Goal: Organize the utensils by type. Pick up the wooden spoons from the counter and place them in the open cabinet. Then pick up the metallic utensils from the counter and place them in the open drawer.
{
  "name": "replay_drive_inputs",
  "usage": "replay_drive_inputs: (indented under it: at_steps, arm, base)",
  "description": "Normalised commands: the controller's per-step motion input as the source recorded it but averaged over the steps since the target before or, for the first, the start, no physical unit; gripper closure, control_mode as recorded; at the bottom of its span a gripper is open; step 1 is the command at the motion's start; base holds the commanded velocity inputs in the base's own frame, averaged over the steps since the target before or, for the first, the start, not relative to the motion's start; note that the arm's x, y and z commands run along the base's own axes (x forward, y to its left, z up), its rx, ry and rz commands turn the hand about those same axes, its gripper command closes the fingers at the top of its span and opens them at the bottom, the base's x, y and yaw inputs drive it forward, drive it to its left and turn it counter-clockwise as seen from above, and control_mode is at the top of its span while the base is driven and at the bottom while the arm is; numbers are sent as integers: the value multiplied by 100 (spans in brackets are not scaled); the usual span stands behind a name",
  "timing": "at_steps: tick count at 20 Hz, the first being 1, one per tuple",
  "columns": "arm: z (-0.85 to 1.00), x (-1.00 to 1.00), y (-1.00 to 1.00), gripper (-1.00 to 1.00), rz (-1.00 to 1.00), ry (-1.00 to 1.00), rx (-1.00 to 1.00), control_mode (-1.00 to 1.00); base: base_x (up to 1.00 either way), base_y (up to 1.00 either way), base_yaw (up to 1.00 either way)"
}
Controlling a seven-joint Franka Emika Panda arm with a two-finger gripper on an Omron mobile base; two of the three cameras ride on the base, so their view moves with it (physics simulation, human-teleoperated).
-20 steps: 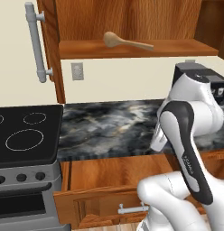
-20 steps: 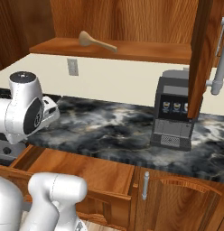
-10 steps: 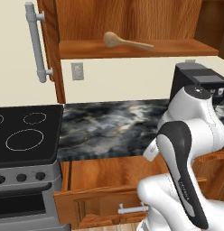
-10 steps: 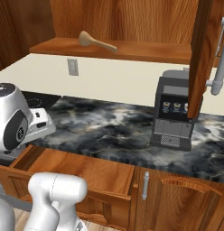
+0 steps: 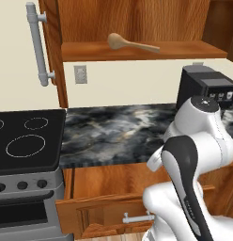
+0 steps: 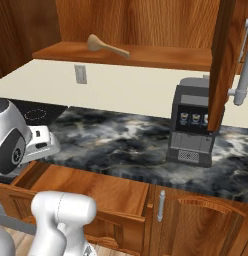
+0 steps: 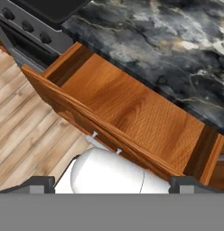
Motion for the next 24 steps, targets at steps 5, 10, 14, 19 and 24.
replay_drive_inputs:
  at_steps: [5,10,14,19,24]
  arm:
    - [0,-9,0,-100,0,0,0,-100]
    - [-11,-27,-1,-100,0,1,0,100]
    - [0,0,0,-100,0,0,0,100]
    - [0,0,0,-100,0,0,0,100]
    - [0,0,0,-100,0,0,0,100]
  base:
    - [0,0,0]
    - [-29,-1,0]
    - [-88,-1,0]
    - [-90,0,0]
    - [-71,-4,57]
